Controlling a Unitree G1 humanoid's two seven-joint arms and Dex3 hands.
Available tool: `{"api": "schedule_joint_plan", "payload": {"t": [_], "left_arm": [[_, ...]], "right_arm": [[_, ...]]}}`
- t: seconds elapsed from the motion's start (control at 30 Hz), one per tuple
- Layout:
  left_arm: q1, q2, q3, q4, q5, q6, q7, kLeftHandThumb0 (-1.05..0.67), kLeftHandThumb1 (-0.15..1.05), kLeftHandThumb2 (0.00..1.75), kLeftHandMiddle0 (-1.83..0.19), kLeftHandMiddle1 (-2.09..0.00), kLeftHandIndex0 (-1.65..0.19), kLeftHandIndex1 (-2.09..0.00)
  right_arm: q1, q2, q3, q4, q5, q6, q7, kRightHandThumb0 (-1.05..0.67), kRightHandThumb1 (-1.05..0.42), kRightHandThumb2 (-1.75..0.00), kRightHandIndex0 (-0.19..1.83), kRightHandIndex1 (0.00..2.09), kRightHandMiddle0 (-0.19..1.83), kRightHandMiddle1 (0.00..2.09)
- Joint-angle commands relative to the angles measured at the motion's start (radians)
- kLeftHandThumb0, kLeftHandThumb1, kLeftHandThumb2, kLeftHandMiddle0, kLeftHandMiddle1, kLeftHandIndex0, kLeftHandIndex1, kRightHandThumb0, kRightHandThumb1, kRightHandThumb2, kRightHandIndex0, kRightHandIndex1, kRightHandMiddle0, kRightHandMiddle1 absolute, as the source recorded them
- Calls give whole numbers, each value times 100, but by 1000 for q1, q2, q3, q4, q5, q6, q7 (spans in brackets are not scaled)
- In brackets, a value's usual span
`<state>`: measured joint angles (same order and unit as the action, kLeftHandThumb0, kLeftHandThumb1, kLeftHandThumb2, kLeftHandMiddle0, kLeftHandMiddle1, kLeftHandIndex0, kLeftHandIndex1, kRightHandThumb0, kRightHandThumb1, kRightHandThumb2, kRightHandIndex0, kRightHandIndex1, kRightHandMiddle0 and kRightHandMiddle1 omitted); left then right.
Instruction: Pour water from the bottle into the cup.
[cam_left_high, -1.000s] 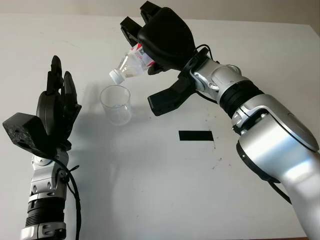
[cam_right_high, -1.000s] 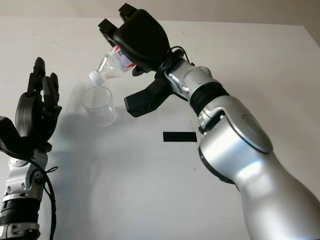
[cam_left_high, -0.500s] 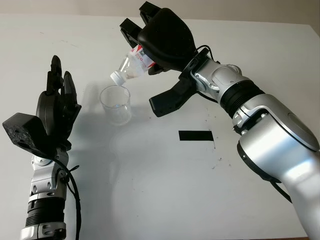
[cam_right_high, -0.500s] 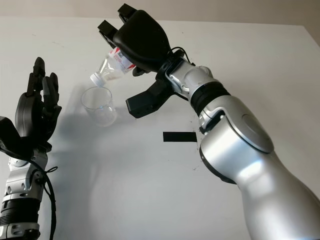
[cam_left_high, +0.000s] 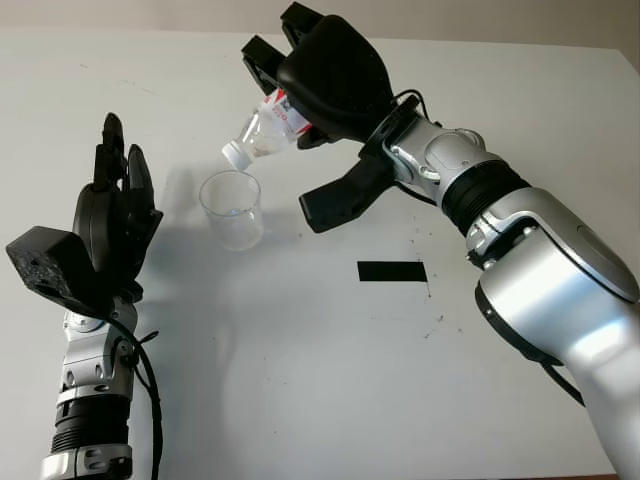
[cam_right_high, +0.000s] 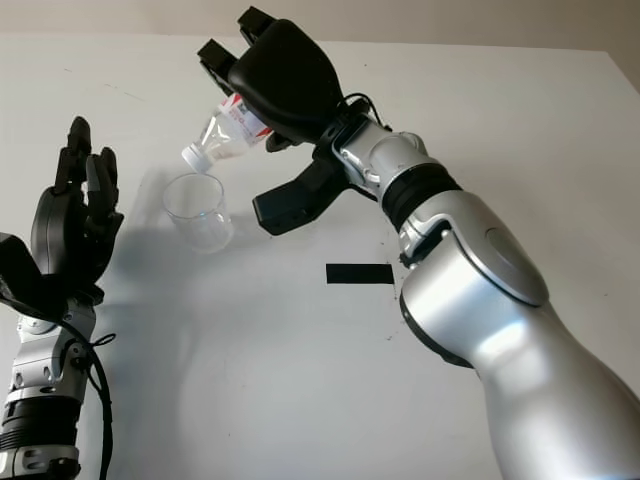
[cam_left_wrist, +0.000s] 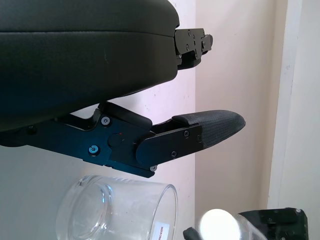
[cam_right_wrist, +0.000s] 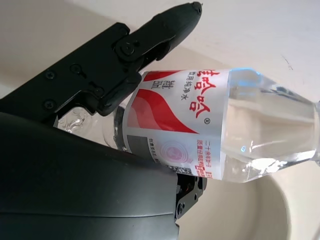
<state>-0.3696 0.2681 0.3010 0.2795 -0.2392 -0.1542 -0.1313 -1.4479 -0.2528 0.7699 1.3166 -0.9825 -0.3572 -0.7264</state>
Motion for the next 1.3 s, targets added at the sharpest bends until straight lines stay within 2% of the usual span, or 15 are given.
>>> {"api": "schedule_joint_plan", "payload": {"t": [0.0, 0.03, 0.1, 0.13, 0.23, 0.33, 0.5, 0.6, 0.67, 0.8, 0.9, 1.03, 1.2, 1.27], "left_arm": [[-2, 2, 5, -8, 4, -8, 4, -71, 105, 66, 6, -6, 9, -6], [0, 2, 5, -10, 4, -8, 6, -71, 105, 66, 6, -6, 8, -7], [2, 4, 6, -10, 3, -8, 6, -71, 105, 66, 6, -6, 8, -7], [3, 5, 7, -10, 3, -9, 5, -70, 105, 66, 6, -6, 8, -7], [5, 8, 7, -12, 3, -7, 4, -70, 105, 67, 6, -6, 8, -7], [7, 11, 8, -12, 1, -7, -3, -71, 105, 66, 7, -5, 9, -6], [9, 9, 12, -15, -6, 2, -8, -71, 105, 67, 7, -5, 10, -6], [12, 11, 12, -17, -1, 1, -8, -71, 105, 67, 7, -5, 10, -5], [14, 11, 12, -22, 1, 4, -5, -71, 105, 67, 7, -5, 11, -5], [20, 12, 13, -23, 1, 4, -9, -71, 105, 67, 7, -5, 11, -5], [26, 12, 15, -22, -2, 2, -15, -72, 105, 67, 8, -5, 12, -5], [31, 9, 18, -25, -10, 7, -23, -72, 105, 66, 9, -5, 12, -5], [38, 14, 24, -33, -16, 12, -31, -71, 105, 68, 10, -5, 13, -4], [40, 18, 29, -30, -22, 10, -44, -71, 105, 68, 10, -4, 14, -4]], "right_arm": [[9, -10, -59, -9, 61, -25, 24, -24, -105, -27, 109, 209, 52, 209], [27, -7, -105, -11, 115, -47, 51, -22, -102, -32, 110, 209, 60, 209], [59, -5, -181, -18, 207, -87, 102, -12, -83, -71, 114, 209, 81, 209], [73, -5, -206, -21, 239, -102, 118, -9, -77, -81, 115, 209, 85, 209], [100, -4, -254, -30, 294, -120, 150, -8, -67, -89, 120, 209, 90, 209], [148, 16, -377, -40, 440, -148, 269, -10, -70, -80, 126, 209, 91, 209], [228, 51, -568, -89, 681, -148, 473, -11, -90, -43, 115, 209, 98, 209], [276, 61, -656, -134, 796, -119, 587, -14, -100, -28, 120, 209, 108, 209], [312, 72, -724, -174, 895, -67, 695, -13, -104, -28, 126, 209, 113, 209], [380, 83, -834, -291, 1078, 148, 904, -9, -105, -35, 162, 209, 136, 209], [436, 79, -870, -402, 1148, 296, 983, -10, -105, -35, 168, 209, 140, 209], [537, 61, -863, -591, 1166, 431, 1033, -12, -105, -36, 169, 209, 140, 209], [678, 39, -849, -811, 1156, 547, 1057, -13, -105, -36, 167, 209, 138, 209], [724, 23, -846, -875, 1152, 572, 1071, -15, -105, -35, 159, 209, 132, 209]]}}
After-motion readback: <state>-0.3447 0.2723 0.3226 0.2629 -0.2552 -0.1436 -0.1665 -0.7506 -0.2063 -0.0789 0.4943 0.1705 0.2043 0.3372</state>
